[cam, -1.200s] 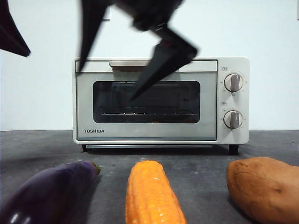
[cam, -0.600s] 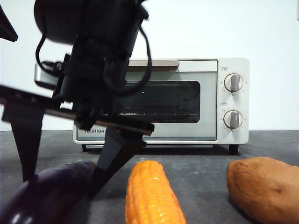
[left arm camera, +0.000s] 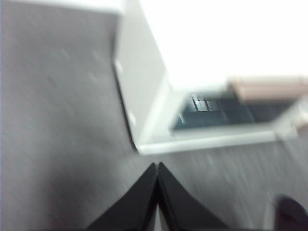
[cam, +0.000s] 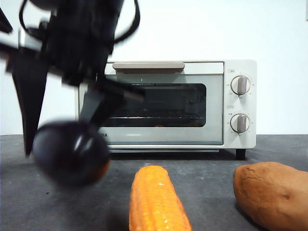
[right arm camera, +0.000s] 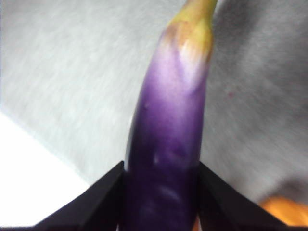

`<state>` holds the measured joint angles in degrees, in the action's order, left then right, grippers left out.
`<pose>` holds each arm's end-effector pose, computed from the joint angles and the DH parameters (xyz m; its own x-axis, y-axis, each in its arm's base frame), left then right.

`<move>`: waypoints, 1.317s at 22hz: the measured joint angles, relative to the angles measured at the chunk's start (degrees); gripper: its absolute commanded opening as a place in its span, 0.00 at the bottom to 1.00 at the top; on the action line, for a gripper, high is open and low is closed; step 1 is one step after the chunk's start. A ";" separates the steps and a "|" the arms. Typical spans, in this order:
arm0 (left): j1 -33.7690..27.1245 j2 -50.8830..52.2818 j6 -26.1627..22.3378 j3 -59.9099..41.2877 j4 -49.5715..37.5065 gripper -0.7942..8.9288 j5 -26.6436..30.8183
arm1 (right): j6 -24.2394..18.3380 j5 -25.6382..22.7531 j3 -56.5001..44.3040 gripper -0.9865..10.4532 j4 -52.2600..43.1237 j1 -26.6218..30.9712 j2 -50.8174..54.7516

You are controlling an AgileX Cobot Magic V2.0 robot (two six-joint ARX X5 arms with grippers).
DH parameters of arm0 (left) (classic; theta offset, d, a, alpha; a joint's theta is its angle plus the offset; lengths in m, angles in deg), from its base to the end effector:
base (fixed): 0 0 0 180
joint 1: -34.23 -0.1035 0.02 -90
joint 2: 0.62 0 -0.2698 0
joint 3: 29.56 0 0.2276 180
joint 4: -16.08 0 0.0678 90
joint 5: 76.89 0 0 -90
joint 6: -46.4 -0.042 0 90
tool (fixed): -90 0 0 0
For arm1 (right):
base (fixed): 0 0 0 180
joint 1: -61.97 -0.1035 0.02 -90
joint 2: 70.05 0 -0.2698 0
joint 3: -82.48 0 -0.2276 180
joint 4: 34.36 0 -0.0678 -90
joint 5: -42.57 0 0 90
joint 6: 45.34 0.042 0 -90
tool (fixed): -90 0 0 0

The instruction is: Take the eggplant from the table,put the eggplant in the oven

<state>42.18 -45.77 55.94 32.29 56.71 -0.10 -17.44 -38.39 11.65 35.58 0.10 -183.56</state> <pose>0.1443 -0.0298 0.3161 0.8497 -0.3494 -0.3949 0.2702 0.9317 -0.2429 0.1753 0.3419 0.2285 -0.0124 0.3100 -0.9506 -0.5751 0.7755 0.2604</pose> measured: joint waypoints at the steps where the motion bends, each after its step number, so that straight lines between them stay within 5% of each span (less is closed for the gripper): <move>1: -0.85 0.24 -0.02 1.29 0.02 0.09 0.00 | -2.23 -0.46 2.64 0.20 3.65 0.00 0.00; 5: -1.18 0.31 -0.04 4.07 -0.22 0.09 -0.52 | -11.82 -11.32 6.60 0.20 16.68 -0.02 2.05; 10: -1.18 -0.31 0.70 4.07 -1.81 0.09 -2.38 | -15.72 -39.17 6.43 0.20 22.32 0.00 9.35; 11: -1.18 -0.81 1.22 4.07 -2.49 0.09 -3.50 | -15.82 -41.55 6.40 0.20 22.32 0.02 11.52; 18: 4.66 -8.61 6.40 7.10 -7.80 0.09 -8.79 | -16.11 -43.89 6.40 0.20 22.32 -0.04 29.79; 29: 17.88 -31.41 3.50 27.17 -2.29 0.09 -7.15 | -16.44 -46.62 2.38 0.20 22.32 -0.07 48.92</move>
<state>60.06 -77.17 59.44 59.46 54.42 -7.25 -33.88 -85.01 14.03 57.89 0.04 -134.65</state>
